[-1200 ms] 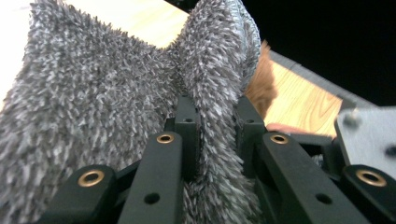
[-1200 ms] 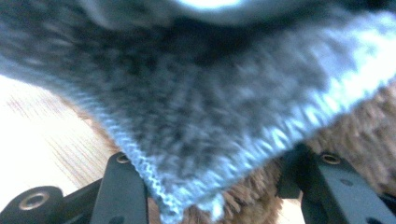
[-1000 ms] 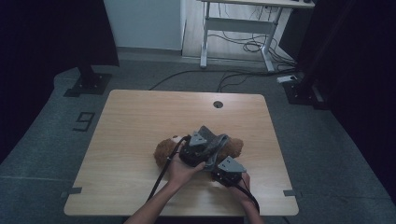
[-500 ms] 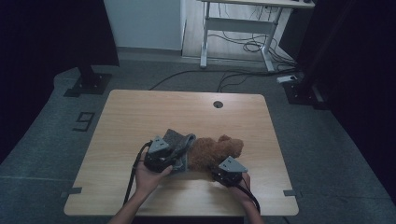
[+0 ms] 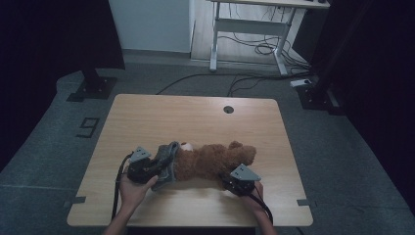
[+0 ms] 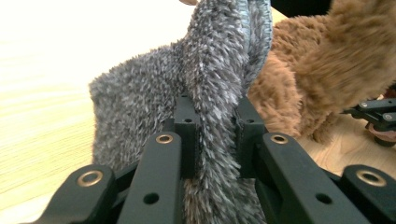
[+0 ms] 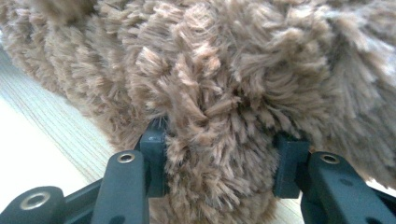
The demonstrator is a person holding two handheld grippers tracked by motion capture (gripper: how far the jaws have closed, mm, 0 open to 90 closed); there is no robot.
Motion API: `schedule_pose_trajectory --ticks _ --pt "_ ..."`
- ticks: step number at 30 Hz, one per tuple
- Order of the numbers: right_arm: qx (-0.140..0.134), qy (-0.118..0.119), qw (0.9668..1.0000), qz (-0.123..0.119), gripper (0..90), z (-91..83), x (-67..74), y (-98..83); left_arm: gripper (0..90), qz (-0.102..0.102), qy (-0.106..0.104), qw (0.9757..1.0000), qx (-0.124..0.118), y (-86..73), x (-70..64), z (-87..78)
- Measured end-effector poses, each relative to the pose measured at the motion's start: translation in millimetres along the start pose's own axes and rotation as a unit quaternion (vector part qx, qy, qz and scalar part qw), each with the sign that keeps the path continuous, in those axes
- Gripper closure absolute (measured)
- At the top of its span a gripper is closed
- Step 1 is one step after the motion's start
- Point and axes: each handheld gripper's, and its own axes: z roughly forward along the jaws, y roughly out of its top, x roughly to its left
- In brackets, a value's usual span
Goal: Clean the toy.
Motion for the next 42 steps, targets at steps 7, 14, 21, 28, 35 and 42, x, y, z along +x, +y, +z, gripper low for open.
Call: schedule_pose_trajectory --ticks 7,14,21,28,35,42 --pt "0.001 -0.001 1.0 0.006 50.9 -0.3 -2.0 -1.0 75.6 0.035 -0.041 0.9983 -0.023 29.4 -40.5 6.3" --pt "0.002 0.0 1.0 0.008 51.0 -0.3 -2.0 -1.1 75.4 0.082 -0.105 0.9908 -0.021 68.3 -110.1 44.6" --pt "0.002 0.0 1.0 0.007 51.0 -0.3 -2.1 -1.3 75.2 0.129 -0.098 0.9866 0.023 89.7 -164.8 97.8" --pt "0.005 -0.001 1.0 0.004 51.0 0.6 -0.8 -1.5 76.1 0.122 -0.066 0.9875 0.075 66.9 -151.0 135.2" --pt "0.005 -0.003 1.0 0.003 51.4 0.3 0.2 -1.2 76.5 0.11 -0.052 0.9906 0.063 63.4 -132.0 114.9" --pt "0.005 -0.001 1.0 -0.001 51.6 -0.5 0.5 -1.8 76.3 0.086 -0.028 0.9954 0.03 56.8 -95.0 82.4"
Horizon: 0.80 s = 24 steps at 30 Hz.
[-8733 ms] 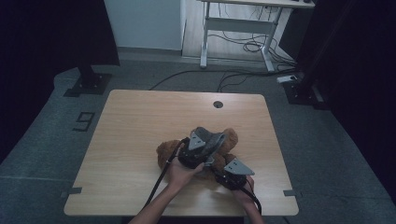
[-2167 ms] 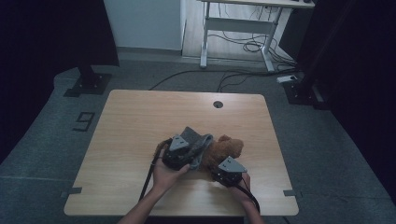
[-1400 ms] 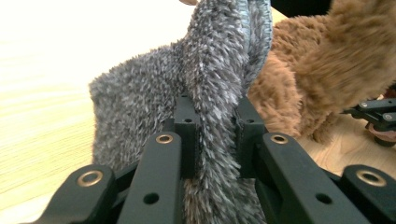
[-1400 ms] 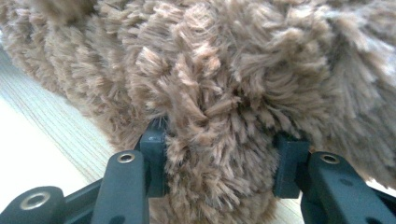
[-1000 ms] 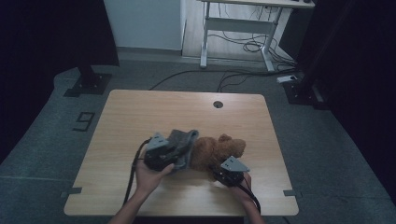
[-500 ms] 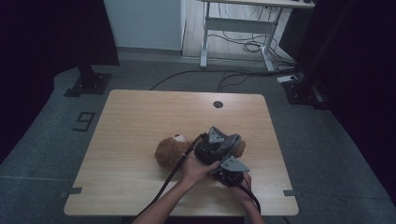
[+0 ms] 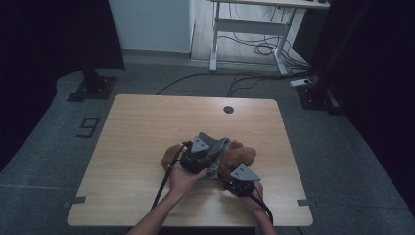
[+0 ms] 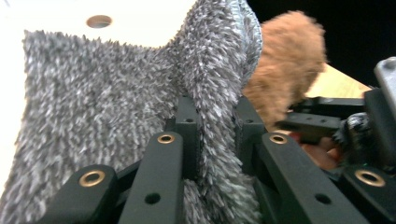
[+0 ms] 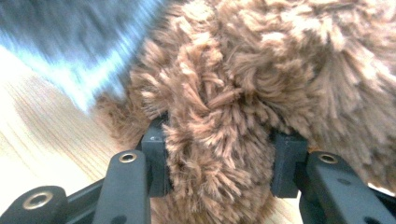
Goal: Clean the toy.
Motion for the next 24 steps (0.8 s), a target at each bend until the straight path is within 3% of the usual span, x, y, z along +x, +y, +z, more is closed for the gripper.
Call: schedule_pose_trajectory --ticks 6,11,15,18,22,24 --pt "-0.001 -0.001 1.0 0.002 51.7 0.5 -0.4 -0.4 76.0 -0.046 0.01 0.9987 -0.022 -18.0 38.3 -33.5" --pt "-0.001 -0.007 1.0 0.005 51.7 1.8 0.3 -0.1 76.0 -0.067 0.021 0.997 -0.032 -34.4 56.9 -53.2" --pt "-0.001 -0.005 1.0 0.008 51.7 1.6 -0.3 -0.5 75.9 -0.085 0.029 0.9957 -0.022 -51.0 71.9 -60.3" --pt "-0.002 -0.005 1.0 0.009 51.7 2.0 -0.6 -0.4 75.8 -0.107 0.016 0.9939 -0.024 -63.2 82.0 -61.3" --pt "0.0 -0.008 0.9999 0.008 51.8 2.8 -0.2 0.2 75.8 -0.1 0.036 0.9942 -0.017 -66.5 87.0 -64.7" --pt "0.0 -0.009 0.9999 0.008 52.0 3.1 -0.5 0.4 75.6 -0.106 0.045 0.9933 -0.01 -70.8 93.9 -65.3"
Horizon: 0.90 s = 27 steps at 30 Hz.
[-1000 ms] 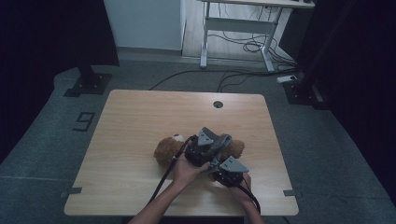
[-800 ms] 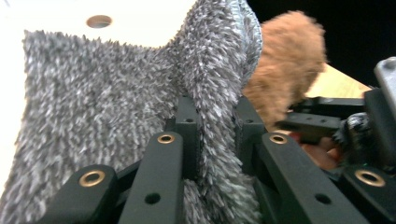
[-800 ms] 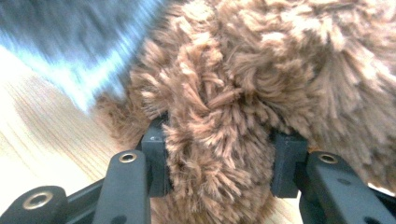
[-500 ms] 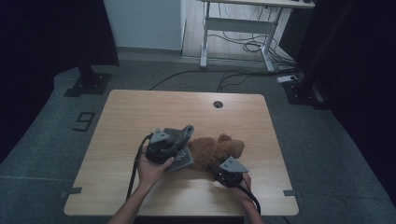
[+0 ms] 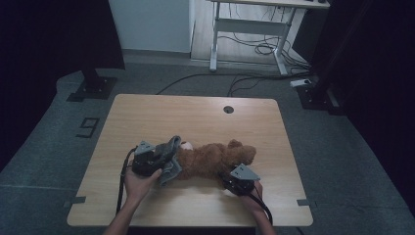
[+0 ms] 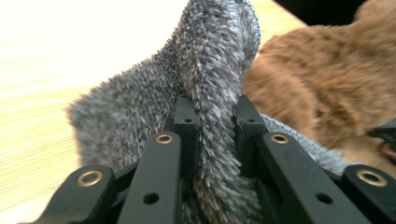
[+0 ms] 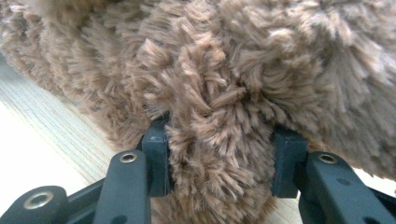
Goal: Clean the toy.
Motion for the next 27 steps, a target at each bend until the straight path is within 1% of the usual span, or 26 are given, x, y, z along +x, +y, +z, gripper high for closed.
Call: schedule_pose_trajectory --ticks 4,5,6,8,10,11,14,15,17,19,21,23,26,27 --pt "-0.001 -0.003 1.0 -0.001 52.4 2.6 -1.3 0.6 75.5 -0.024 0.015 0.9993 0.023 -12.0 19.5 4.9" --pt "-0.001 -0.005 1.0 0.0 52.5 3.7 -2.0 1.0 75.4 -0.03 0.014 0.9991 0.027 -14.6 23.7 6.8" --pt "-0.001 -0.007 1.0 0.001 52.6 5.1 -3.1 1.4 75.4 -0.036 0.013 0.9987 0.033 -15.9 27.1 9.0" --pt "-0.001 -0.011 0.9999 0.002 52.7 8.5 -5.6 2.8 75.3 -0.039 0.012 0.9987 0.029 -13.2 27.7 9.5" --pt "0.0 -0.019 0.9998 0.0 53.0 12.1 -7.5 4.4 75.3 -0.029 0.016 0.9993 0.02 -3.6 23.0 7.9" --pt "-0.001 -0.024 0.9997 -0.003 53.2 14.2 -8.3 4.8 75.3 -0.024 0.015 0.9995 0.012 2.9 19.7 6.9" --pt "-0.003 -0.038 0.9992 -0.006 53.5 19.6 -12.0 5.6 75.1 -0.006 0.013 0.9999 -0.006 26.9 6.2 7.6" --pt "-0.004 -0.039 0.9992 -0.005 53.5 20.8 -13.6 6.0 75.0 0.003 0.01 0.9999 -0.011 37.1 0.0 10.2" --pt "-0.003 -0.037 0.9993 -0.001 53.5 21.9 -15.7 6.4 74.8 0.013 0.006 0.9998 -0.016 49.8 -9.1 16.0" --pt "-0.004 -0.035 0.9994 -0.002 53.4 22.0 -16.1 6.4 74.6 0.025 0.0 0.9996 -0.013 60.5 -19.2 25.4" --pt "-0.005 -0.034 0.9994 -0.003 53.3 21.8 -16.6 6.3 74.3 0.037 0.0 0.9993 0.0 65.7 -27.6 36.5" --pt "-0.005 -0.033 0.9994 -0.004 53.1 21.6 -16.7 6.1 73.8 0.042 0.005 0.9991 0.008 65.4 -33.4 45.7" --pt "-0.005 -0.031 0.9995 -0.005 52.0 21.2 -16.9 5.8 73.7 0.056 0.015 0.9982 0.012 58.6 -38.2 51.6" --pt "-0.005 -0.029 0.9995 -0.006 50.8 20.9 -17.0 5.7 73.8 0.063 0.017 0.9977 0.017 54.6 -38.9 53.3"
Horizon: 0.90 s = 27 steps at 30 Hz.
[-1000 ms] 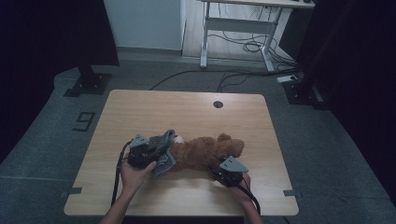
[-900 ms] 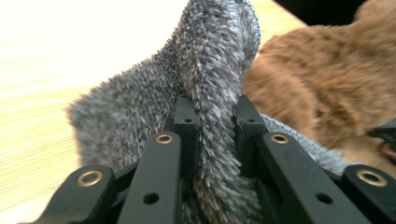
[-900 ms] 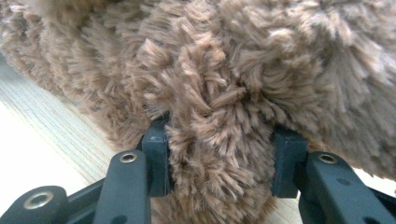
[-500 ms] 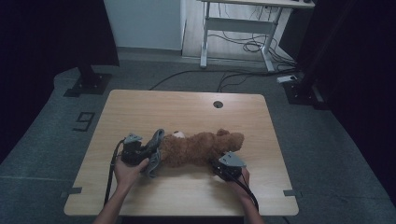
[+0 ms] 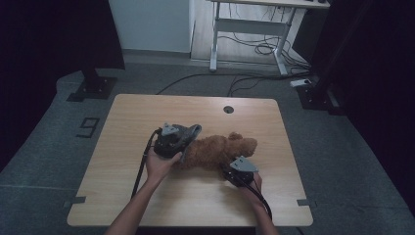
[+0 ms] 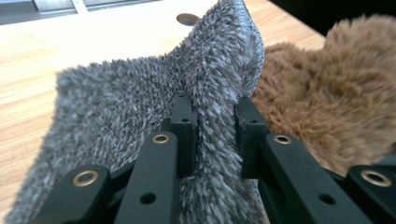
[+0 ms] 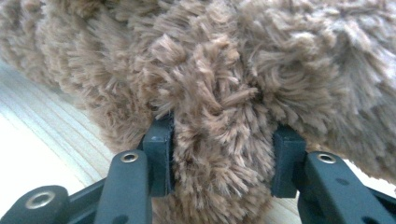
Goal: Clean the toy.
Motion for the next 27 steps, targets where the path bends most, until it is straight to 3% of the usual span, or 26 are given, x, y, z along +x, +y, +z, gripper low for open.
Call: schedule_pose_trajectory --ticks 4,7,10,15,18,21,24,27 --pt "-0.001 0.008 1.0 0.003 45.8 -1.3 0.6 0.3 74.9 0.01 0.006 0.9999 -0.008 -15.9 -2.5 -2.9" --pt "0.003 0.017 0.9997 0.016 37.2 -4.0 0.1 0.3 75.4 0.023 0.012 0.9996 -0.014 -25.1 -6.9 -6.5" --pt "0.01 0.026 0.9991 0.033 28.9 -12.2 -0.7 -0.1 75.5 0.017 0.002 0.9996 -0.022 -32.0 -8.3 -11.2" --pt "-0.005 0.027 0.9971 0.071 22.4 -46.3 -6.0 0.9 75.6 0.017 -0.008 0.9994 -0.03 -42.2 -11.5 -18.3" --pt "-0.031 0.014 0.9958 0.086 19.0 -72.3 -14.1 5.3 75.7 0.019 -0.014 0.9991 -0.034 -48.8 -13.0 -21.8" --pt "-0.045 0.003 0.995 0.09 16.4 -90.4 -27.1 18.7 75.8 0.018 -0.021 0.9989 -0.039 -54.3 -13.9 -24.3" --pt "-0.053 -0.007 0.9956 0.078 15.2 -97.3 -37.0 43.8 75.9 0.013 -0.028 0.9987 -0.041 -57.4 -14.9 -26.2" --pt "-0.038 0.016 0.9968 0.069 15.6 -88.3 -41.3 66.0 75.9 0.011 -0.031 0.9986 -0.041 -58.6 -14.7 -27.0"
